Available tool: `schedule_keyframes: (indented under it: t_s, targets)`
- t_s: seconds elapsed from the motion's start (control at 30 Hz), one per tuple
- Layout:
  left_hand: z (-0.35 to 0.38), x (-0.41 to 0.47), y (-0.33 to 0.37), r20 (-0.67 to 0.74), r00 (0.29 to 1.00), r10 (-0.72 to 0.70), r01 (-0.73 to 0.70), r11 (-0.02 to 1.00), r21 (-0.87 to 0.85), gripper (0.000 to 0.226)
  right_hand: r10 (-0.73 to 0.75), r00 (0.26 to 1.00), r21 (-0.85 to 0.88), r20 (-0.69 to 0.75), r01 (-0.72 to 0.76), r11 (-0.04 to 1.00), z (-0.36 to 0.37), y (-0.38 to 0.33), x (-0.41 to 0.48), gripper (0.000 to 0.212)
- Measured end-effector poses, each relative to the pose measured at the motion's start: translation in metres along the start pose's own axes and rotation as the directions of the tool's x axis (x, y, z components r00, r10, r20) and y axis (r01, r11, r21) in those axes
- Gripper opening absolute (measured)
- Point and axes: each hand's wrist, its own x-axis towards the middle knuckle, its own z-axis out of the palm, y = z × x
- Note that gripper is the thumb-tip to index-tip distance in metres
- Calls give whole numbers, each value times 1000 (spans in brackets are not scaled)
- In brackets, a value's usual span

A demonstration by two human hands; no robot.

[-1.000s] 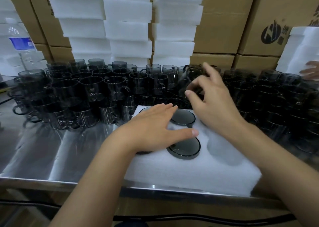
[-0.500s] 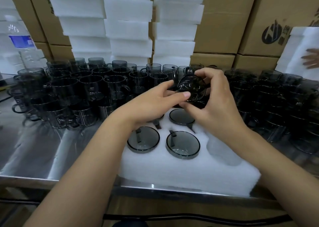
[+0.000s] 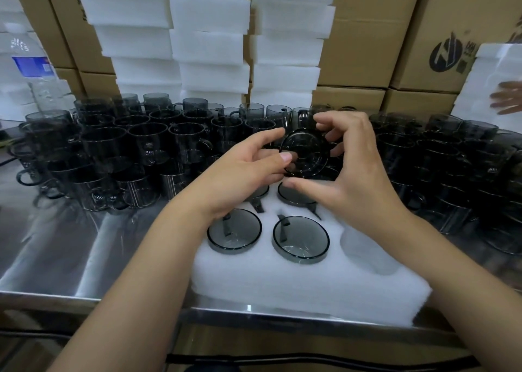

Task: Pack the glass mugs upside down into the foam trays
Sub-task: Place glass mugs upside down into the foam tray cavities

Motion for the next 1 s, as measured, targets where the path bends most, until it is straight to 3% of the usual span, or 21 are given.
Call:
schedule_keyframes:
  t_s: [0.27,0.4,0.57,0.7,0.83,1.0]
  targets:
    - [-2,-2,-1,34,999,38,-39,999,29,52,7,998,-52,62,-3,999,2,2,-2,76]
    - [1,0,0,25,999,35,-36,997,69,80,14,998,-41,64,-11,999,-1,0,-1,63]
    - [2,0,0,108,994,5,-30,973,229,114,266,963,160,39,-269,950,-17,-2,2,58]
    - [4,-2,4,189,981,-39,-32,933,359,88,399,880,303,258,-466,832,-58,4,-1,50]
    - [5,-3,5,181,983,-34,-42,916,399,63,288,818,332,498,-487,808,-100,5,-12,49]
    - [5,-4,7,183,983,-21,-53,919,392,57,211,729,232,651,-456,859,-107,-2,-25,54]
